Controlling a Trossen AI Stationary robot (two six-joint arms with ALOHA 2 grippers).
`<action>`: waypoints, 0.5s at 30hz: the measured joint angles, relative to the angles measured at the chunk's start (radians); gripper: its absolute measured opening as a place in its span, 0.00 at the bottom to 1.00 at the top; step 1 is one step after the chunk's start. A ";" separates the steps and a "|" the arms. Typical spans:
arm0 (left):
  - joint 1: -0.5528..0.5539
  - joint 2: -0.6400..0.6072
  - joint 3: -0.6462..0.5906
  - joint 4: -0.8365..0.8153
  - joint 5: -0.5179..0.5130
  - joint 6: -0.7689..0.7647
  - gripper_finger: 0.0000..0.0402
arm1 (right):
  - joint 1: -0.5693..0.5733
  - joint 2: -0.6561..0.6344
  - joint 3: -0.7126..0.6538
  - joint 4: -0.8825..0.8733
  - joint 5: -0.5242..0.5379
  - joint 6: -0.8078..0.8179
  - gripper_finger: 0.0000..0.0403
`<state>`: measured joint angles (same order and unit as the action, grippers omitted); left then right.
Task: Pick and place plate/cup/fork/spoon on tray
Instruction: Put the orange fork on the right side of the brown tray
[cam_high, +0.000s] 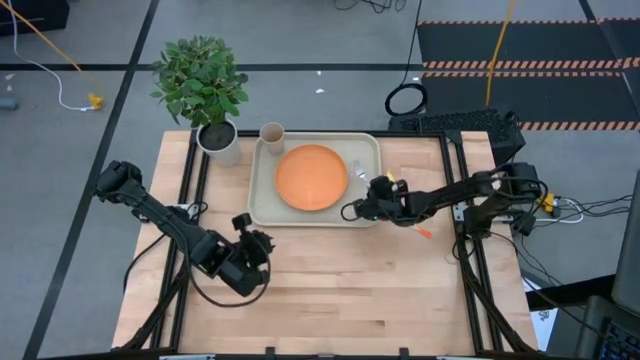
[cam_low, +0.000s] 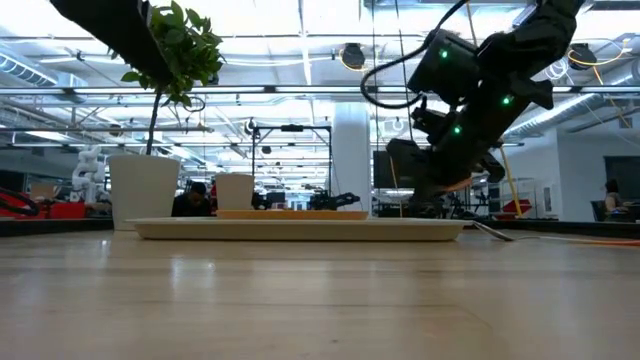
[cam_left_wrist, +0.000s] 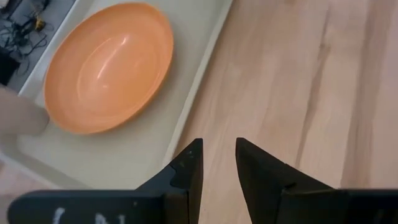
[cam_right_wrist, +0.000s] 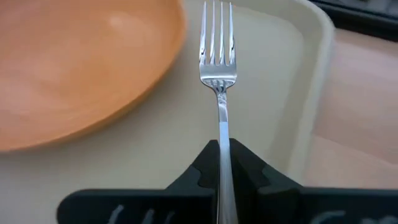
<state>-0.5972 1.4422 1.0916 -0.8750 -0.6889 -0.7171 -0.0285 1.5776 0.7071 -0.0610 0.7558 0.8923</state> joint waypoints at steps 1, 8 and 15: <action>0.000 0.000 0.000 0.018 0.000 0.016 0.24 | -0.007 0.002 0.000 -0.003 -0.006 0.019 0.01; 0.004 0.000 0.000 0.130 0.000 0.133 0.24 | -0.041 0.034 0.001 0.036 -0.055 0.068 0.01; 0.016 0.000 0.000 0.210 0.001 0.239 0.24 | -0.058 0.106 0.000 0.065 -0.074 0.132 0.01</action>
<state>-0.5817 1.4423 1.0920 -0.6647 -0.6876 -0.4778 -0.0864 1.6835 0.7074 0.0036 0.6819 1.0239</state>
